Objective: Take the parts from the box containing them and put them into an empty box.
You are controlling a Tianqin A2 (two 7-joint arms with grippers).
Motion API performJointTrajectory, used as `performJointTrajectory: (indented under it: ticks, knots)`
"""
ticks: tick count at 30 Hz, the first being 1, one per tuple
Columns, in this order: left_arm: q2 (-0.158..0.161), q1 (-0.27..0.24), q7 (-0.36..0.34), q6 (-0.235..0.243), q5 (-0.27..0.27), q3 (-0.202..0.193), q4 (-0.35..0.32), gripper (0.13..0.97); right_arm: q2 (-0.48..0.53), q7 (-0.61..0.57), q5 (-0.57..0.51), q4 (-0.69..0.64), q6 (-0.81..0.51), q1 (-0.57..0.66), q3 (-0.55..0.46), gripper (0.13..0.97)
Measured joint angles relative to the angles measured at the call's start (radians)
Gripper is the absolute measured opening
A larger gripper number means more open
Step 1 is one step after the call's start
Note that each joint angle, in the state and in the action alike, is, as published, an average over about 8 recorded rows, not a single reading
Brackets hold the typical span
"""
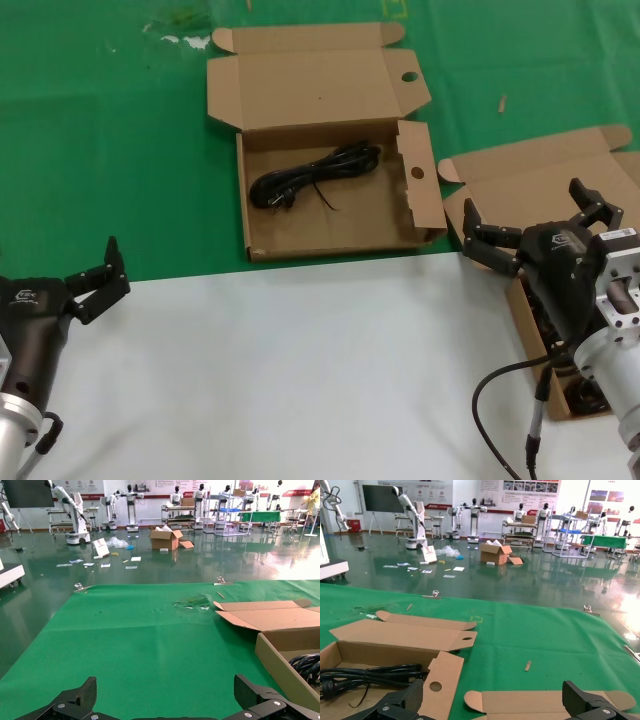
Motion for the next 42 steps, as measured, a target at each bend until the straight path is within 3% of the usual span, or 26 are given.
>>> performJointTrajectory:
  ticks: [42]
  knots:
    - [0.0,0.0,0.0,0.0,0.0,0.0,0.0,0.966,0.0,0.0,0.0,0.0,0.0,0.0,0.0,0.966]
